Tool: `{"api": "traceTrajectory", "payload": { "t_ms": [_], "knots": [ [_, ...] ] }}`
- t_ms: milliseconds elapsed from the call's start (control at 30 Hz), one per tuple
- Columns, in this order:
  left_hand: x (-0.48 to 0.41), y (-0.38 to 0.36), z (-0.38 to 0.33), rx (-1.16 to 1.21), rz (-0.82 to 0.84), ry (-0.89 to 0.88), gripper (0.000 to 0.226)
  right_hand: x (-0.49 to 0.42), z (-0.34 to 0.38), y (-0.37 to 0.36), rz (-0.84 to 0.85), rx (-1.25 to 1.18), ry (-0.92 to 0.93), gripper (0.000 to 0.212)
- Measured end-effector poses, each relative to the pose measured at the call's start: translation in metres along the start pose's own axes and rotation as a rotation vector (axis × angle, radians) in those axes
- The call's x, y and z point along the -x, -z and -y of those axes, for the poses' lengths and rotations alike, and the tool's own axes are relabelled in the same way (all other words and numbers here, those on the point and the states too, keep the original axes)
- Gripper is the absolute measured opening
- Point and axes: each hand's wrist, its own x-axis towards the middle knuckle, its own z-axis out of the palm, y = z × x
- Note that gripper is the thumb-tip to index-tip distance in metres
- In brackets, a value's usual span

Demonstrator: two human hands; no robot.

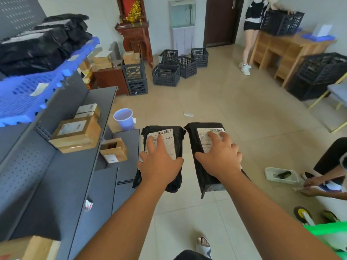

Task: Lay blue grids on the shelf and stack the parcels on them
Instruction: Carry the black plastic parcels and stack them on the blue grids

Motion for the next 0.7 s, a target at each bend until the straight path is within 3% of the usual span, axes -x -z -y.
{"api": "traceTrajectory", "payload": {
  "t_ms": [300,700],
  "knots": [
    [-0.115,0.008,-0.068,-0.018,-0.058,0.066,0.099,-0.147,0.017,0.023,0.021,-0.053,0.062,0.082],
    [-0.276,0.008,-0.093,0.013,-0.058,0.073,0.096,-0.302,0.07,0.012,0.023,-0.058,0.063,0.08]
  ]
}}
